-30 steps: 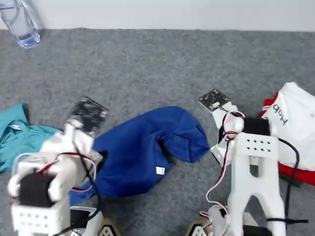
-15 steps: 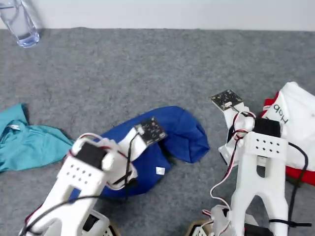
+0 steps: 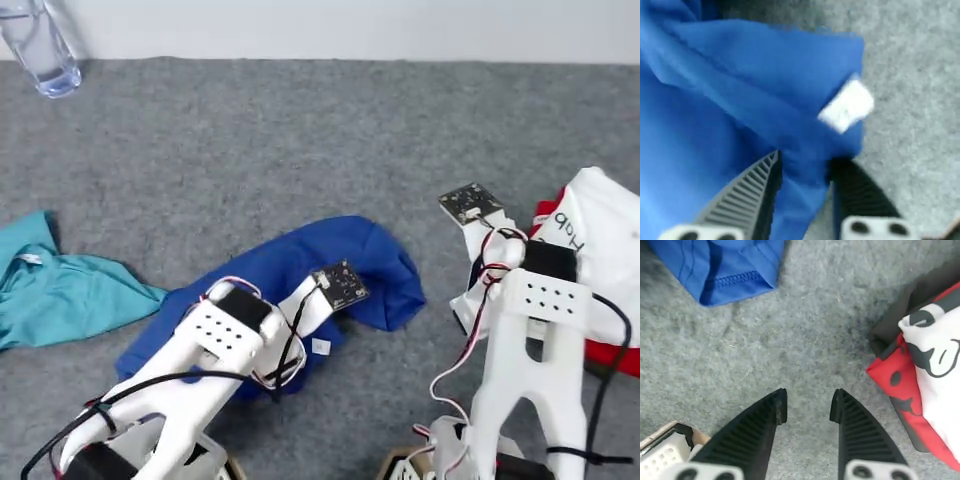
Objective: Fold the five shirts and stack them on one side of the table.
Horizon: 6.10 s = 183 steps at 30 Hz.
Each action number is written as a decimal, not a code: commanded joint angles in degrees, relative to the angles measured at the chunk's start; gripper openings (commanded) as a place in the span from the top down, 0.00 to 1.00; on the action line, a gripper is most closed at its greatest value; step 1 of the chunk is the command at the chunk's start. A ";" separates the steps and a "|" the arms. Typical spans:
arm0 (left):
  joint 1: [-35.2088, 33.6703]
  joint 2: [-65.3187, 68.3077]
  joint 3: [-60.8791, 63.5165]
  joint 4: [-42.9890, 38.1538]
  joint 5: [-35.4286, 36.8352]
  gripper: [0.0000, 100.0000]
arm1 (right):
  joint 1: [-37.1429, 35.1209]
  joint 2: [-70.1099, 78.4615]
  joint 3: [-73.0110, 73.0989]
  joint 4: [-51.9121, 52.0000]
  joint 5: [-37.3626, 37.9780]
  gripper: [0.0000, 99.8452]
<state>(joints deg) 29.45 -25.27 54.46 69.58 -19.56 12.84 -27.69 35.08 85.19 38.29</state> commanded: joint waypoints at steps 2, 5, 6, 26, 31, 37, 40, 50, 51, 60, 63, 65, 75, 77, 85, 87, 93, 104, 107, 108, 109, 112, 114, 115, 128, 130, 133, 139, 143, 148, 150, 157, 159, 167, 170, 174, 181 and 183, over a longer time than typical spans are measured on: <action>0.35 -0.18 -1.45 -0.09 -6.07 0.98 | 2.51 -0.13 -2.81 -0.66 3.34 0.84; -3.78 -2.11 -6.55 3.96 -7.47 0.99 | 3.03 -0.13 -2.81 -0.66 3.43 0.84; -5.98 -2.55 -8.66 5.01 -7.56 0.99 | 3.03 -0.13 -2.81 -0.57 3.43 0.84; -19.78 0.44 -27.74 19.87 -11.43 0.79 | 2.86 0.04 -2.81 -0.31 3.52 0.84; -15.91 -8.88 -28.53 26.81 -11.34 0.79 | 2.68 0.31 -2.81 -0.66 3.52 0.84; -8.09 -15.03 -23.25 30.77 -11.34 0.83 | 2.68 0.22 -2.81 -0.57 3.43 0.84; -1.05 -15.30 -17.10 30.42 -11.34 0.86 | 2.68 0.04 -2.81 -0.22 3.43 0.84; 8.70 -9.41 -15.96 27.25 -7.12 0.84 | 2.95 -0.04 -2.81 -0.13 3.43 0.84; 8.79 -6.95 -15.96 26.29 -6.15 0.82 | 2.95 -0.04 -2.81 -0.13 3.43 0.84; 8.97 8.70 -15.52 10.20 10.73 0.73 | 2.95 -0.13 -2.81 -0.31 3.52 0.84; 9.85 10.73 -15.08 8.35 11.25 0.72 | 2.95 -0.13 -2.81 -0.48 3.52 0.84; 10.73 12.22 -13.76 7.47 11.34 0.73 | 2.95 -0.13 -2.81 -0.57 3.52 0.84; 10.99 17.23 -7.78 -2.11 13.19 0.93 | 2.95 -0.13 -2.81 -0.48 3.52 0.84; 10.99 17.23 -8.40 -1.23 10.37 0.99 | 3.03 -0.13 -2.81 -0.22 3.52 0.84; -1.41 2.46 -16.66 11.52 6.24 0.99 | 3.03 -0.22 -3.08 -0.22 3.52 0.84; -6.95 -4.22 -20.26 14.59 1.85 0.99 | 3.03 -0.22 -3.08 -0.13 3.52 0.84; -19.96 -19.34 -31.87 21.19 -6.24 0.99 | 2.68 -0.22 -3.08 -0.13 3.43 0.84; -38.51 -24.88 -34.24 22.68 -14.51 0.99 | -0.57 -3.30 -3.16 4.53 6.77 0.84; -42.02 -25.93 -34.24 22.59 -16.00 0.99 | -6.73 -8.22 -2.81 10.86 9.76 0.83; -43.34 -25.93 -34.24 22.59 -16.53 0.99 | -9.19 -9.71 -2.64 12.62 10.20 0.83; -44.48 -25.93 -34.15 22.59 -16.97 0.99 | -11.56 -11.03 -1.93 13.49 10.46 0.83; -48.79 -26.11 -31.43 18.90 -18.11 0.99 | -19.03 -14.37 2.55 13.93 10.11 0.76; -51.52 -26.11 -27.30 14.77 -18.20 0.99 | -24.75 -15.16 5.27 13.85 9.93 0.73; -52.31 -26.20 -25.01 12.84 -18.20 0.99 | -27.47 -15.60 6.15 13.76 8.97 0.72; -56.70 -26.20 -12.35 4.84 -18.02 0.99 | -56.66 -15.25 15.30 -9.19 -10.73 0.72; -56.70 -26.20 -11.82 4.84 -17.93 0.99 | -59.38 -15.25 16.44 -13.23 -13.10 0.72; -56.70 -26.29 -11.74 5.10 -17.85 0.99 | -62.73 -15.16 19.16 -19.65 -16.09 0.72; -56.70 -26.29 -11.74 5.10 -17.76 0.99 | -66.33 -15.08 21.01 -25.45 -17.32 0.75; -56.70 -26.29 -11.74 5.19 -17.76 0.99 | -69.05 -13.85 21.01 -26.59 -17.23 0.78; -56.70 -26.29 -11.74 5.19 -17.76 0.99 | -69.41 -2.15 16.62 -27.74 -17.23 0.76; -56.70 -26.29 -11.74 5.19 -17.76 0.99 | -69.58 3.74 13.45 -27.65 -17.41 0.76; -56.70 -26.29 -11.74 5.19 -17.76 0.99 | -69.76 15.96 6.86 -28.53 -17.32 0.76; -56.70 -26.29 -11.74 5.19 -17.76 0.99 | -70.11 17.45 6.86 -30.29 -17.32 0.76; -56.70 -26.29 -11.74 5.19 -17.76 0.99 | -66.24 17.45 6.33 -30.29 -17.32 0.76; -56.70 -26.29 -11.74 5.19 -17.76 0.99 | -65.80 11.91 6.33 -25.19 -17.49 0.76; -56.70 -26.29 -11.65 5.27 -17.76 0.99 | -64.31 2.33 6.42 -23.08 -17.23 0.75; -56.70 -26.29 -11.74 7.21 -17.76 0.99 | -58.07 3.30 6.51 -33.98 -13.10 0.76; -56.70 -26.29 -11.74 7.21 -17.76 0.99 | -57.63 7.52 6.33 -36.44 -13.01 0.76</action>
<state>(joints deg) -26.99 -50.51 42.95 76.35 -37.23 -45.98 -23.47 44.13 52.48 24.31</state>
